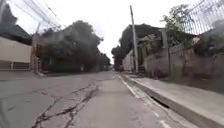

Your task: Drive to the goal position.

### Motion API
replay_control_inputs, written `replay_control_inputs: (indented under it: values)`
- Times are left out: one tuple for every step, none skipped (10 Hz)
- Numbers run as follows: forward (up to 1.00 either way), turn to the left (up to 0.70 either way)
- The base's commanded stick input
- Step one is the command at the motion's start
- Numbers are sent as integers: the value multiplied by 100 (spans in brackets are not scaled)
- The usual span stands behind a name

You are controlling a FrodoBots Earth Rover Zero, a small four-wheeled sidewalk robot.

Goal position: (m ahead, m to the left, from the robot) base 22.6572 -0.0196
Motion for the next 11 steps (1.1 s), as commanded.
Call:
replay_control_inputs:
  values:
    - [70,-2]
    - [70,-17]
    - [70,-33]
    - [70,-28]
    - [70,-10]
    - [70,0]
    - [70,0]
    - [70,0]
    - [70,0]
    - [70,0]
    - [70,0]
